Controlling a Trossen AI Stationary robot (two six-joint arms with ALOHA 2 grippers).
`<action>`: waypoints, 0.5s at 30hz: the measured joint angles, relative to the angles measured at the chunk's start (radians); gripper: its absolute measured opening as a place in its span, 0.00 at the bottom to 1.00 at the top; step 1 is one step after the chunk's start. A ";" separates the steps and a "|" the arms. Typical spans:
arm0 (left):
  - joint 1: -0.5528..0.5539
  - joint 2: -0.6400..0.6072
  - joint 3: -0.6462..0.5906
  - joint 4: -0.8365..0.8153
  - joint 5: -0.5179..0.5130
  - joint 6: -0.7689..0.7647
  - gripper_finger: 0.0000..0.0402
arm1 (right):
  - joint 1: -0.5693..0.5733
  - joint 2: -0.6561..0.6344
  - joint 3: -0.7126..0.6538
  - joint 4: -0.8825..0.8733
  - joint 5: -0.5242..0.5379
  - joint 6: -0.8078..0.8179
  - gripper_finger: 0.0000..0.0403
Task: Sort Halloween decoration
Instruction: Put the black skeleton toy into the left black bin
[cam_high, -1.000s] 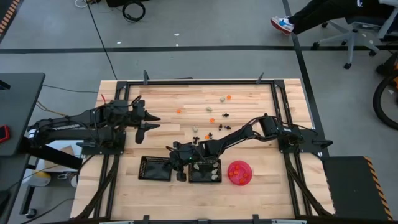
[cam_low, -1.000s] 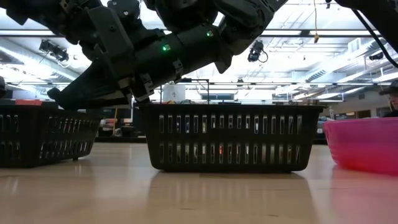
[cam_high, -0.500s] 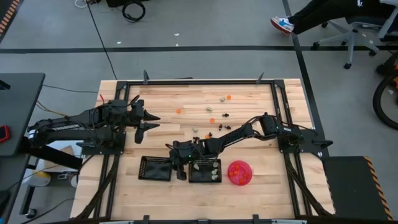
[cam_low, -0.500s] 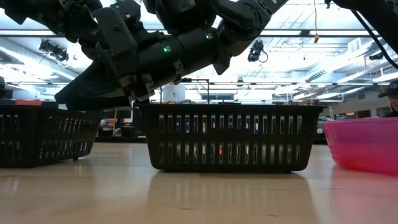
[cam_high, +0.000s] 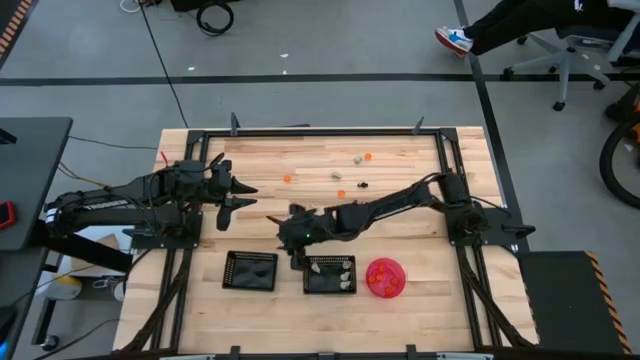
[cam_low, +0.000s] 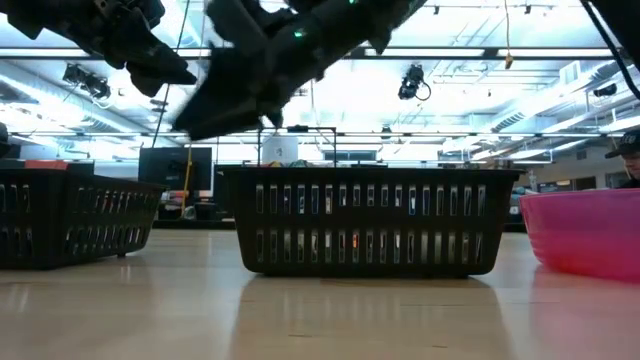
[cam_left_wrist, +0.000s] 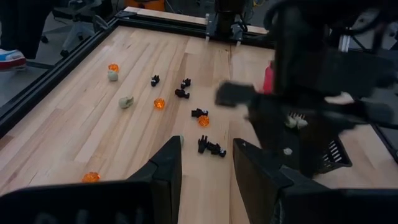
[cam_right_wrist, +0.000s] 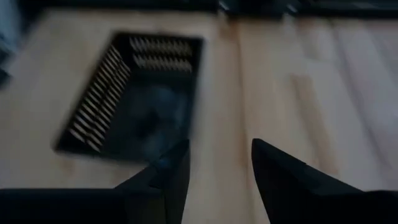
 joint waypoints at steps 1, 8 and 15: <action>0.000 0.000 0.000 0.000 0.000 0.000 0.29 | -0.002 -0.013 0.000 -0.043 0.019 -0.005 0.43; 0.000 0.000 0.000 -0.001 0.000 0.000 0.29 | -0.031 -0.036 -0.001 -0.354 0.086 -0.015 0.43; 0.000 0.000 0.000 -0.001 0.000 0.000 0.29 | -0.072 -0.035 -0.044 -0.423 0.109 0.007 0.43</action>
